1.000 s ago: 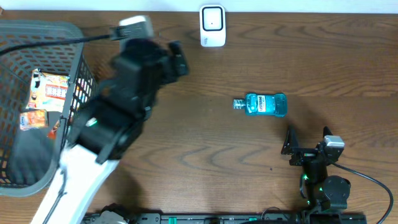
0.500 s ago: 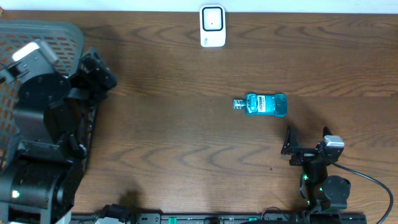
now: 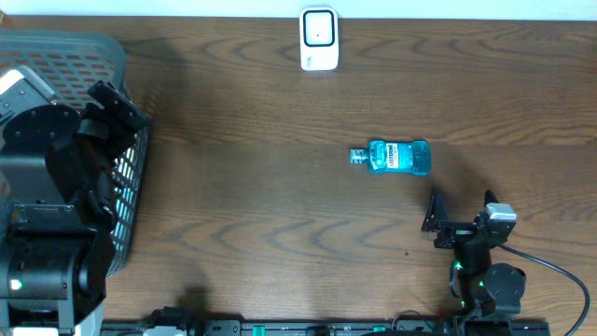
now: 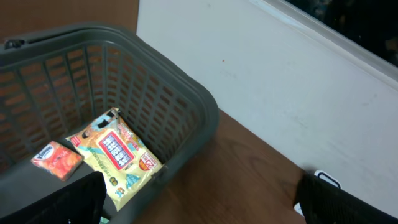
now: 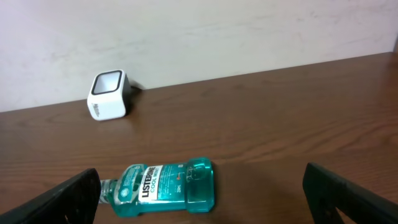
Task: Scan the item barcode
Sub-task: 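Move the left gripper back into the basket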
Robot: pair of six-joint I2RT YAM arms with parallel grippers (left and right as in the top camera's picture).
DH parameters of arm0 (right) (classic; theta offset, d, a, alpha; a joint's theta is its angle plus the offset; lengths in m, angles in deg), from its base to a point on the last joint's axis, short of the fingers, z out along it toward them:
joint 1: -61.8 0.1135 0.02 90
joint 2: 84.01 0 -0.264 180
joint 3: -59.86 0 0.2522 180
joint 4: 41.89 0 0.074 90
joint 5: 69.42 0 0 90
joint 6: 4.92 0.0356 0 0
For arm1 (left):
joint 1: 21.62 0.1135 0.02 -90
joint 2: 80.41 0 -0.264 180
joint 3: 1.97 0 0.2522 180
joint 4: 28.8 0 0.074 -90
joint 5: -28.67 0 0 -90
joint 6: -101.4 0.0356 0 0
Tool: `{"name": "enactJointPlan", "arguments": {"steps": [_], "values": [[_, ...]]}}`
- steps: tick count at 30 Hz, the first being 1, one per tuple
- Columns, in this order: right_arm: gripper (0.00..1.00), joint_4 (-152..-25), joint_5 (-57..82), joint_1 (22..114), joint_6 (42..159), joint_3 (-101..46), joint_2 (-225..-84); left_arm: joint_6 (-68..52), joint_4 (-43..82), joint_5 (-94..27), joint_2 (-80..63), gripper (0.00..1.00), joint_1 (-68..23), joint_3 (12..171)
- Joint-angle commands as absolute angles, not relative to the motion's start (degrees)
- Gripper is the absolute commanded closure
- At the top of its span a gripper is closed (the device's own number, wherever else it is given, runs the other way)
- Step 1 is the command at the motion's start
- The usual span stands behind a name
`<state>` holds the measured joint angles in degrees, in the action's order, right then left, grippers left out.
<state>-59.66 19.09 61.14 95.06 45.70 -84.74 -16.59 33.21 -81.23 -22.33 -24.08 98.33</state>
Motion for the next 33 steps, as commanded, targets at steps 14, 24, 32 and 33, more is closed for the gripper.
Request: {"name": "enactJointPlan", "arguments": {"steps": [14,24,32,33], "values": [[0.01,-59.8,19.4,61.4,94.4,45.8,-84.6,-24.3,32.6,-98.7,-20.0,0.02,-19.6,99.0],[0.01,-59.8,19.4,61.4,94.4,45.8,-84.6,-43.7,43.2,-101.9,-14.9,0.02,-6.1,99.0],[0.01,-59.8,19.4,61.4,94.4,45.8,-84.6,-43.7,43.9,-86.1,-3.6,0.02,4.0,99.0],[0.01,-59.8,19.4,61.4,94.4,45.8,-84.6,-43.1,43.9,-84.3,-2.0,0.02,4.6,99.0]]}}
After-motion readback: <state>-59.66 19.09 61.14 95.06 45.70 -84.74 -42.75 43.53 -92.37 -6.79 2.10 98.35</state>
